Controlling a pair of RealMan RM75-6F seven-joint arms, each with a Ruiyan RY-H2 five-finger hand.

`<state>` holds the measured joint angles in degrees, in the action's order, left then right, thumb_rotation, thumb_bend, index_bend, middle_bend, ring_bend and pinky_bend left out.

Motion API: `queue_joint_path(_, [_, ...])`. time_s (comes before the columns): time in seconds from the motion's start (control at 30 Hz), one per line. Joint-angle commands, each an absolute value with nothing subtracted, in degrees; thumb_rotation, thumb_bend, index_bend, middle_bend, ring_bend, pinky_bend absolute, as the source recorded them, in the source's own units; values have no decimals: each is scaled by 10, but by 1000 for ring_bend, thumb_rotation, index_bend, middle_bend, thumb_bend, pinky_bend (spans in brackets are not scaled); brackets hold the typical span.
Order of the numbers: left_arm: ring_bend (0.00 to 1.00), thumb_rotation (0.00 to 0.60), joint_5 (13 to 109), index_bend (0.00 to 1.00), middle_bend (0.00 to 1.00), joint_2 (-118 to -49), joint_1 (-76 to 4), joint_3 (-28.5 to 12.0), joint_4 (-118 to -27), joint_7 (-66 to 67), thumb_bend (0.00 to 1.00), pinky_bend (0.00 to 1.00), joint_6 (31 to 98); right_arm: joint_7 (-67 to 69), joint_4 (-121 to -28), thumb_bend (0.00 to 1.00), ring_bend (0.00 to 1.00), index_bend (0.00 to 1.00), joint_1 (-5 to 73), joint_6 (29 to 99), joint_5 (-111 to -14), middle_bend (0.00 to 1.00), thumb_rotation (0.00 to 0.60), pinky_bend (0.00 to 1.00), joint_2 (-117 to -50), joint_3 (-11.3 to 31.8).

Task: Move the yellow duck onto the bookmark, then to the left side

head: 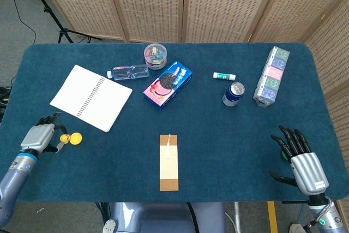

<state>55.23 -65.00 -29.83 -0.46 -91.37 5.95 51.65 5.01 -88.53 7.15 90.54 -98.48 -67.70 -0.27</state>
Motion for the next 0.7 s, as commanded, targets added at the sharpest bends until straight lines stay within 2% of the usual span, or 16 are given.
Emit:
queue_joint_path(0.03, [0,600,545,581,0,-657,-301,-7,-914,73,470,0,517,51,-886,105,0,132,72,905,-984,0,600,0,-676,-2])
queue_joint_path(0.53, [0,600,497,578,0,-699,-314,-18,-890,121,458,0,507,54,-885,105,0,132,71,903,-984,0,600,0,-675,-1])
queue_joint_path(0.7, [0,600,501,408,0,-696,-312,-18,-892,112,408,0,496,53,-886,105,0,132,72,902,-984,0,600,0,-675,-2])
